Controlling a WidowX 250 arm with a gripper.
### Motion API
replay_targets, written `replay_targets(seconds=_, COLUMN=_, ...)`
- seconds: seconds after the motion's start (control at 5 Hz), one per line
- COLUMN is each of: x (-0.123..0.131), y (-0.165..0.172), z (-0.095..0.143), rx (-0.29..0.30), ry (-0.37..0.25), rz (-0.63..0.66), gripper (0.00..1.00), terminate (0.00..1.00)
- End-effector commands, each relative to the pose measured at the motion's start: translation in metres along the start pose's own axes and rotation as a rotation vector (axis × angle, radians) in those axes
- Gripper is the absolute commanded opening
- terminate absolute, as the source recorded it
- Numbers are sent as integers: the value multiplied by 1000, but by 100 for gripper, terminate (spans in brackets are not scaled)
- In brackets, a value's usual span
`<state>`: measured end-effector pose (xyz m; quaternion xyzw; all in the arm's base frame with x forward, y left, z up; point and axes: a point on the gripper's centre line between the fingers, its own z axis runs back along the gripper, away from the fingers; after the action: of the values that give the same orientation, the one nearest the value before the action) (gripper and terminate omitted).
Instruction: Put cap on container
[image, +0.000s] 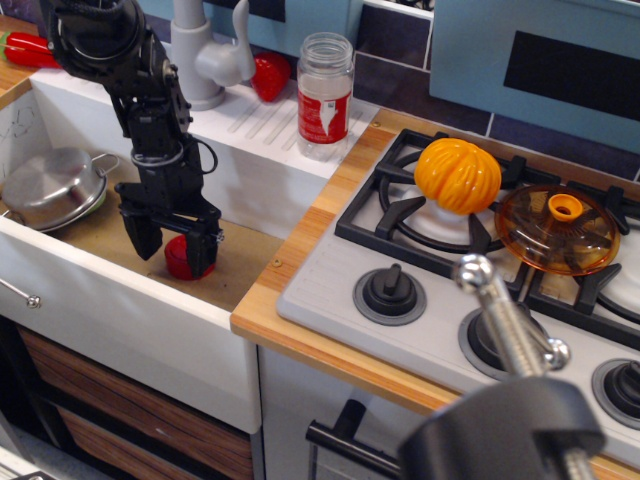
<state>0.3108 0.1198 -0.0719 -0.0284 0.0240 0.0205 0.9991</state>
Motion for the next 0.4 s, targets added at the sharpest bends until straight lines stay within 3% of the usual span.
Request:
replay_targets(seconds=0.0, x=17, y=1, z=12, rx=16, ry=-51, rz=2, gripper=100, terminate=0)
replay_targets(seconds=0.2, x=27, y=0, z=11, rx=15, ry=-34, rz=20, gripper=100, terminate=0)
